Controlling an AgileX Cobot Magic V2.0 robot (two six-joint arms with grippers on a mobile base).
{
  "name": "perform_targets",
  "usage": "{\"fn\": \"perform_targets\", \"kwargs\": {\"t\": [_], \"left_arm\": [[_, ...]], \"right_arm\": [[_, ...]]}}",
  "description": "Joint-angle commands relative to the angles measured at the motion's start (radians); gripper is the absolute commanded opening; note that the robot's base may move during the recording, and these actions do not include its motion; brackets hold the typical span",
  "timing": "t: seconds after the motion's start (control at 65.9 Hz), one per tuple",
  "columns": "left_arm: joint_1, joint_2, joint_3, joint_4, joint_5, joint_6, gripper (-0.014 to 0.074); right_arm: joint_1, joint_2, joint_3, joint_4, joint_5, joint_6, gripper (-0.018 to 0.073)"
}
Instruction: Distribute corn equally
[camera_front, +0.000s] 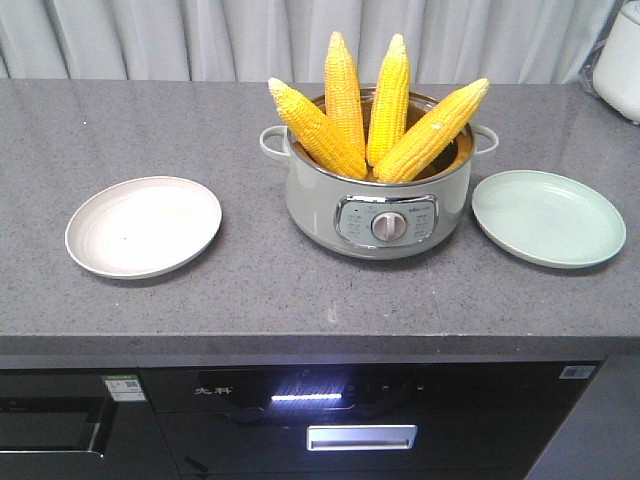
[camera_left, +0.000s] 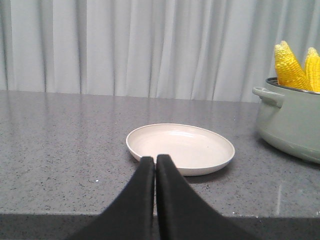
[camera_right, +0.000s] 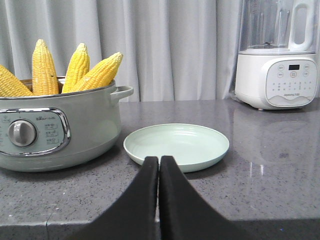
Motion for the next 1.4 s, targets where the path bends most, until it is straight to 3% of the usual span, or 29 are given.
{"fn": "perform_targets", "kwargs": {"t": [0.0, 1.38], "left_arm": [[-0.005, -0.016, -0.017, -0.006, -0.075, -0.012, -0.0006], [-0.005, -0.016, -0.017, -0.006, -0.075, -0.012, -0.0006]], "right_arm": [[-0.008, -0.007, 0.008, -0.001, -0.074, -0.008, -0.0006], [-0.008, -0.007, 0.008, -0.001, -0.074, -0.008, -0.0006]]}}
